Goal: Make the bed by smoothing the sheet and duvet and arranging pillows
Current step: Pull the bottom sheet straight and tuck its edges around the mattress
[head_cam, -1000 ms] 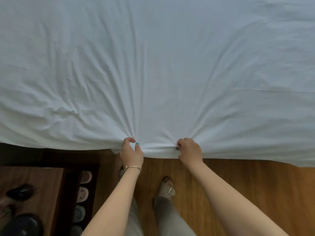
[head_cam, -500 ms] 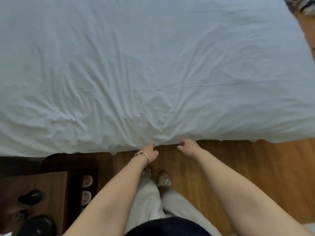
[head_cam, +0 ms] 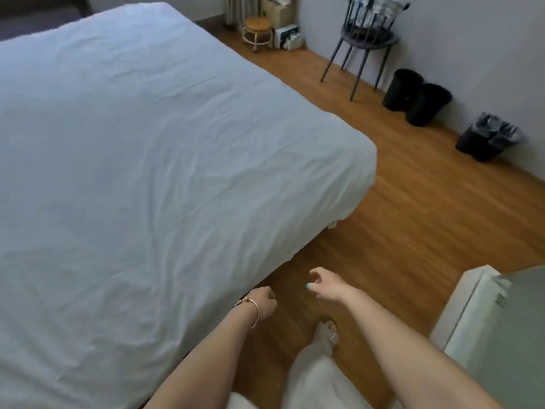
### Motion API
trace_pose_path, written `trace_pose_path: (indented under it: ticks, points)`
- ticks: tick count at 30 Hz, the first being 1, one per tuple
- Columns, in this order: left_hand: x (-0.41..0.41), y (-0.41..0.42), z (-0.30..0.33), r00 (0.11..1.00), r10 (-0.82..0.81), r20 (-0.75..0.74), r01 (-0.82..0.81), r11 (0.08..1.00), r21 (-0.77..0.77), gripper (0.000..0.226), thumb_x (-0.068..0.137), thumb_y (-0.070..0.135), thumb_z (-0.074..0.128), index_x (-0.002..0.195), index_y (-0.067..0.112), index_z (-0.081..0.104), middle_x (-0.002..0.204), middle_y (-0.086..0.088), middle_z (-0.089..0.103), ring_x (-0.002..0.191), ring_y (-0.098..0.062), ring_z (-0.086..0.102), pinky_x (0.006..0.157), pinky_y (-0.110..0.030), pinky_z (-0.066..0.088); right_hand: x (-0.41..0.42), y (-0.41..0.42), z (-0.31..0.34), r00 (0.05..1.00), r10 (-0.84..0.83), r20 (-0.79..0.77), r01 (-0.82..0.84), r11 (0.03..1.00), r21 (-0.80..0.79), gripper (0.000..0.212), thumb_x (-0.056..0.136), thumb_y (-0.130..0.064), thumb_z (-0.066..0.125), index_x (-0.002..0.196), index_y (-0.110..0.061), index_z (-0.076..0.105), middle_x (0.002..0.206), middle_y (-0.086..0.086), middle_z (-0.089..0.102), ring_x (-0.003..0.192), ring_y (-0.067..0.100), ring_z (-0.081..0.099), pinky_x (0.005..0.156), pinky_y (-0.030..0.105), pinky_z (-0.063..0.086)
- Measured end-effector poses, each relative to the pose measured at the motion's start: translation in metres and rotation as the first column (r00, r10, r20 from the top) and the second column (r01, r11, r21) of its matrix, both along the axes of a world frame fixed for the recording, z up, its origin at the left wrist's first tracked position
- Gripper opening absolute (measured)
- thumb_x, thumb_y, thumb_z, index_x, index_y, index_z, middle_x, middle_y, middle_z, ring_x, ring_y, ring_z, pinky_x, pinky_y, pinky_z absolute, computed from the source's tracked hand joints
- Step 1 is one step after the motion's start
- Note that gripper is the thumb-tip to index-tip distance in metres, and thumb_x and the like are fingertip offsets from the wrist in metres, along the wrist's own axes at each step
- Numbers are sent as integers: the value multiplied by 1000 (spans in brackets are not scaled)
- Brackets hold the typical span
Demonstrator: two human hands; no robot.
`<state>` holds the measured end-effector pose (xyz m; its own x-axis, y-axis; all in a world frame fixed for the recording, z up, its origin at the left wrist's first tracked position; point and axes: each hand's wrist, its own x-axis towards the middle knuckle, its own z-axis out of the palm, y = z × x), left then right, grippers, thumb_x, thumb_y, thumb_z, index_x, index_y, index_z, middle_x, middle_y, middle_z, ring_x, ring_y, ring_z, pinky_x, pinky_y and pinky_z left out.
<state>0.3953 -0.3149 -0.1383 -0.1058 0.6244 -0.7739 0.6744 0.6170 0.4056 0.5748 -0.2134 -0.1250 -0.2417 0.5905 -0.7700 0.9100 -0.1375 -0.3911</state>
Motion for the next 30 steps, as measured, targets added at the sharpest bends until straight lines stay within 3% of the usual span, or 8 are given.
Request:
trace_pose_path:
  ticks: [3, 5, 7, 9, 16, 18, 20, 30]
  points:
    - [38, 96, 6, 999, 48, -21, -46, 995, 83, 38, 93, 26, 45, 130, 18, 55, 134, -7, 54, 121, -27, 52, 99, -29, 43, 51, 78, 5, 986, -167, -13, 167, 977, 133, 56, 95, -29, 54, 146, -18, 35, 139, 10, 49, 115, 28, 57, 94, 34, 47]
    - [65, 154, 12, 996, 86, -5, -85, 991, 107, 35, 93, 25, 46, 126, 16, 58, 128, -7, 59, 117, -28, 56, 99, -32, 45, 82, 126, 9, 969, -243, -40, 246, 962, 116, 52, 94, -27, 53, 143, -16, 38, 137, 9, 51, 101, 24, 64, 85, 31, 49]
    - [91, 207, 13, 996, 90, 26, -92, 991, 92, 33, 93, 26, 46, 120, 14, 61, 121, -8, 63, 111, -27, 60, 98, -36, 48, 111, 171, 16, 972, -233, -34, 234, 970, 59, 47, 94, -26, 53, 138, -14, 43, 127, 8, 56, 81, 17, 66, 65, 28, 48]
    - [113, 253, 13, 996, 77, 38, -80, 995, 65, 32, 93, 27, 47, 117, 13, 62, 115, -9, 66, 105, -27, 62, 95, -38, 51, 139, 214, 22, 979, -205, 7, 205, 979, 20, 40, 94, -26, 53, 131, -12, 50, 118, 7, 61, 80, 18, 67, 56, 27, 43]
    - [153, 392, -2, 996, 87, 19, -89, 991, 102, 39, 96, 26, 49, 134, 18, 49, 132, -7, 55, 119, -25, 53, 99, -33, 42, 192, 368, 15, 965, -260, -18, 260, 966, -12, 44, 94, -25, 56, 134, -12, 45, 115, 7, 59, 77, 18, 63, 53, 25, 41]
    - [155, 444, -13, 992, 123, 18, -124, 979, 165, 45, 95, 28, 52, 138, 16, 45, 135, -8, 52, 122, -26, 51, 101, -35, 41, 195, 421, 5, 956, -285, -72, 286, 958, 1, 53, 92, -24, 60, 139, -12, 41, 120, 7, 54, 86, 20, 63, 60, 26, 47]
    - [157, 498, -26, 982, 191, -1, -186, 955, 229, 50, 93, 30, 55, 141, 18, 42, 141, -9, 44, 129, -26, 43, 104, -37, 39, 194, 476, -7, 953, -279, -119, 284, 959, 25, 61, 88, -26, 65, 142, -14, 38, 124, 7, 52, 103, 23, 60, 83, 34, 53]
    - [177, 697, -63, 906, 303, -296, -276, 952, 131, 81, 88, 51, 58, 149, 47, 4, 160, 2, -15, 146, -36, -12, 110, -64, 21, 132, 713, -46, 994, 104, -35, -103, 994, 18, 104, 76, -30, 79, 154, -24, 9, 160, 4, 11, 147, 28, 13, 117, 41, 22]
